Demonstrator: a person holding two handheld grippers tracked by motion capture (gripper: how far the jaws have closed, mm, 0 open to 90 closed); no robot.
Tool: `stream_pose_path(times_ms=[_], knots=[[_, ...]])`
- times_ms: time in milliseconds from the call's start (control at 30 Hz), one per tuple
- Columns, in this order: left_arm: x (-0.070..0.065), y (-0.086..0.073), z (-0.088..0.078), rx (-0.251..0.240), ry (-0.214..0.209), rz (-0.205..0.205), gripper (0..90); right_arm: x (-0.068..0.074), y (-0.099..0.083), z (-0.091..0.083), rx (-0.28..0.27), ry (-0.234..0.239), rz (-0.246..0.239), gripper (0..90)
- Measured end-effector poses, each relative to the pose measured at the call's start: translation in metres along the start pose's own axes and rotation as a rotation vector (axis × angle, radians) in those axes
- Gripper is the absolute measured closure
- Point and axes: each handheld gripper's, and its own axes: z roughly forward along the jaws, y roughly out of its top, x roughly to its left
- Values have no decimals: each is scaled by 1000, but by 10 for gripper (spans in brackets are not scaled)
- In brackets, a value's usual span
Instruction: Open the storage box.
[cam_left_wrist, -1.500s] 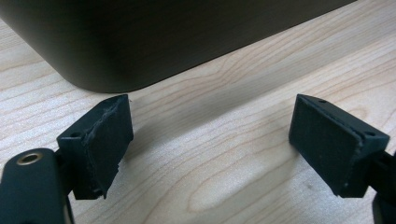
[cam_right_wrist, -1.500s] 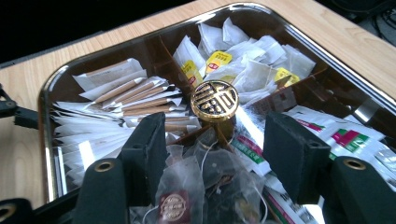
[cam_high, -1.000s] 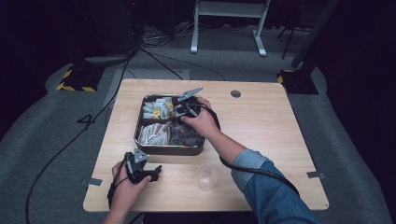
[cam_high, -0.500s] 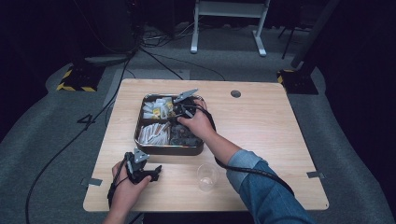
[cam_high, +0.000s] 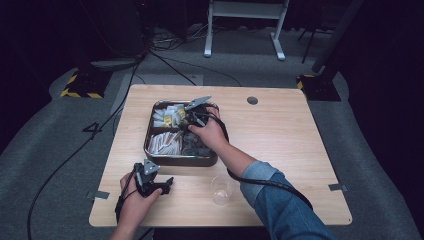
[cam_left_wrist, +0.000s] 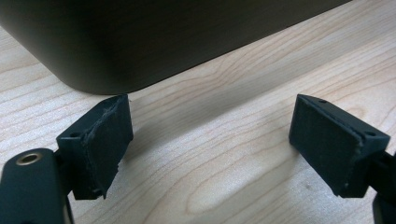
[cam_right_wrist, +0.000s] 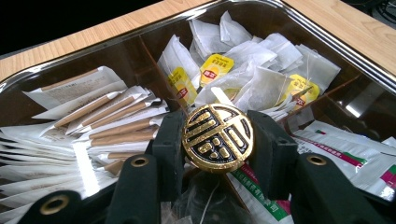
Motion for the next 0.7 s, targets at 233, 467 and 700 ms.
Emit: stream_pose_path(times_ms=[233,467,700], knots=[[0,0,0,1,-1,2,139,0,7,-11,-24,8,-6,589],[0,0,0,-1,-2,0,139,-4,18,-37,-55,-4,-20,589],[0,0,0,2,-2,3,139,-6,25,-69,-89,-18,-31,589]])
